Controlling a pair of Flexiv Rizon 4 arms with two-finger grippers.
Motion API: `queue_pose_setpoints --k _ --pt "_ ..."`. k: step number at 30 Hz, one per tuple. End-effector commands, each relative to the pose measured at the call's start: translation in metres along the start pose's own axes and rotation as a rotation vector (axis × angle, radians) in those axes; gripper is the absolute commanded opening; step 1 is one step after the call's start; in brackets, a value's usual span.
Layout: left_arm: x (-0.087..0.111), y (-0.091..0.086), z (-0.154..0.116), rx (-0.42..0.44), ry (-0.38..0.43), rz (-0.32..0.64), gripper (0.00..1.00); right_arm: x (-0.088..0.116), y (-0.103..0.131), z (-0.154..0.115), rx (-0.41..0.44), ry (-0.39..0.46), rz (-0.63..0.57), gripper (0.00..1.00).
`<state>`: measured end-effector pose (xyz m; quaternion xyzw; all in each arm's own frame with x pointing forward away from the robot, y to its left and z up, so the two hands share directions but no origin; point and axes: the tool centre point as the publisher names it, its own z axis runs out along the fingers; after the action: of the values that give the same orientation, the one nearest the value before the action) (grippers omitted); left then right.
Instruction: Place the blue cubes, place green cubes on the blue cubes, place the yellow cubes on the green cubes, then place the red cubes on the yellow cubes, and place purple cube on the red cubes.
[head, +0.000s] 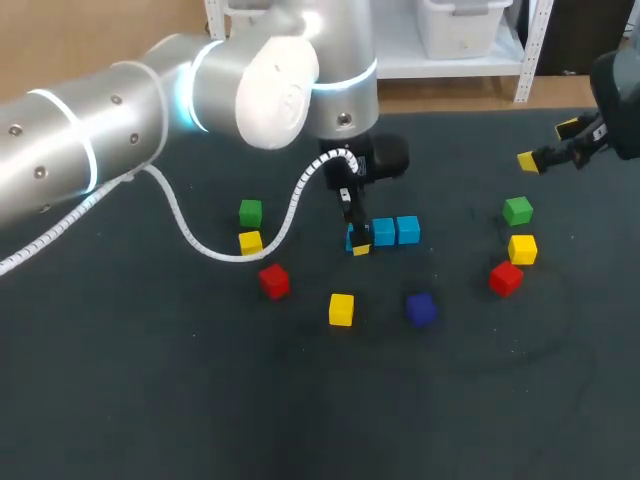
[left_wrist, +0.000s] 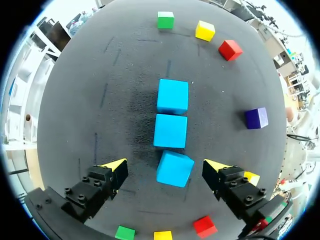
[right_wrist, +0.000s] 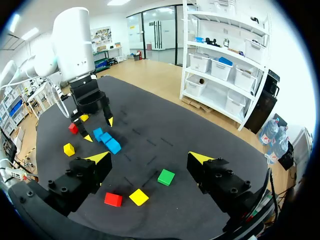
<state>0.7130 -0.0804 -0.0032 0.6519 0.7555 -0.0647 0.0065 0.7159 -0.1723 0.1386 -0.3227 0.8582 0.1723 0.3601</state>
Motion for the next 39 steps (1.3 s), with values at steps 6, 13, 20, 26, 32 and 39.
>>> queue_pose_setpoints --k 6,13,20,26,32,39 --pt "0.000 -0.002 0.004 -0.038 0.006 0.006 0.64 0.000 0.001 0.000 0.004 0.002 0.001 1.00" --pt "0.001 0.002 0.006 -0.054 0.011 0.001 0.44 0.000 0.001 0.000 0.004 0.002 0.001 1.00" --pt "0.001 0.003 0.005 -0.042 0.000 -0.008 0.49 0.000 0.001 0.000 0.004 0.002 0.001 1.00" --pt "0.000 0.002 0.004 -0.039 -0.003 -0.010 0.48 0.000 0.001 0.000 0.004 0.002 0.001 1.00" --pt "0.005 0.003 -0.001 -0.029 -0.005 -0.006 1.00 0.000 0.001 0.000 0.004 0.002 0.001 1.00" --pt "0.011 0.005 -0.001 -0.023 0.007 0.014 1.00 0.000 0.001 0.000 0.004 0.002 0.001 1.00"
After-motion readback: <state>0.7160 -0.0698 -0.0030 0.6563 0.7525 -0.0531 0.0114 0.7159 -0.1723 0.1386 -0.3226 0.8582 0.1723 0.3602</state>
